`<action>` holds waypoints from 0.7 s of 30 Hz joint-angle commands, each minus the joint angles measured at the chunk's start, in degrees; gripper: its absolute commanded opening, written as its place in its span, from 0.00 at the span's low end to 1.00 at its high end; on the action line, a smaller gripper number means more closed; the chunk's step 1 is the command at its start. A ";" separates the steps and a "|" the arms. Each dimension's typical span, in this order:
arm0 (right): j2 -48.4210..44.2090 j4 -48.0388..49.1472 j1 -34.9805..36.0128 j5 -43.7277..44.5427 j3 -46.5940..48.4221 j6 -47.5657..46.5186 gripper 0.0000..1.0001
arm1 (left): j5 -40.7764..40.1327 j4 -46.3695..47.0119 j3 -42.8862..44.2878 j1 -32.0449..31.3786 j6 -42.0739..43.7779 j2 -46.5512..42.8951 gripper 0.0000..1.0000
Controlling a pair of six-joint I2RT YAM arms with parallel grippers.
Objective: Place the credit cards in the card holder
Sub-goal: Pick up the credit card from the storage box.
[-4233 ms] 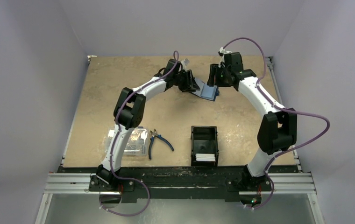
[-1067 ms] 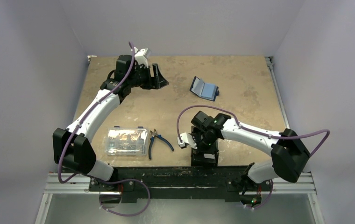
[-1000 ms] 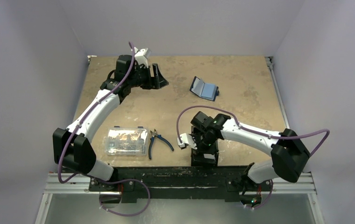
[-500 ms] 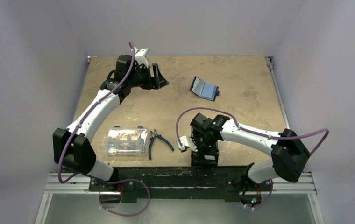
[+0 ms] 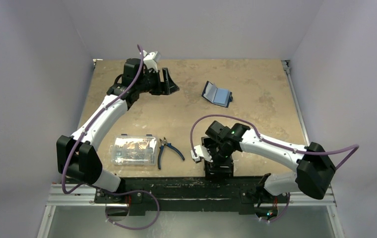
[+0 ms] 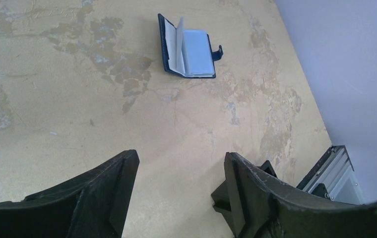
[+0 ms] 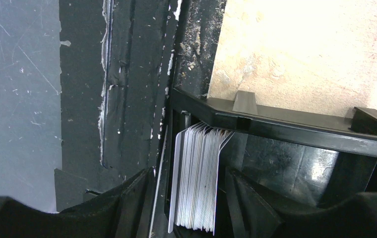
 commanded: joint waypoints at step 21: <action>-1.69 -1.43 0.24 0.05 -0.35 0.22 0.28 | 1.67 2.47 0.12 0.20 1.21 0.13 0.69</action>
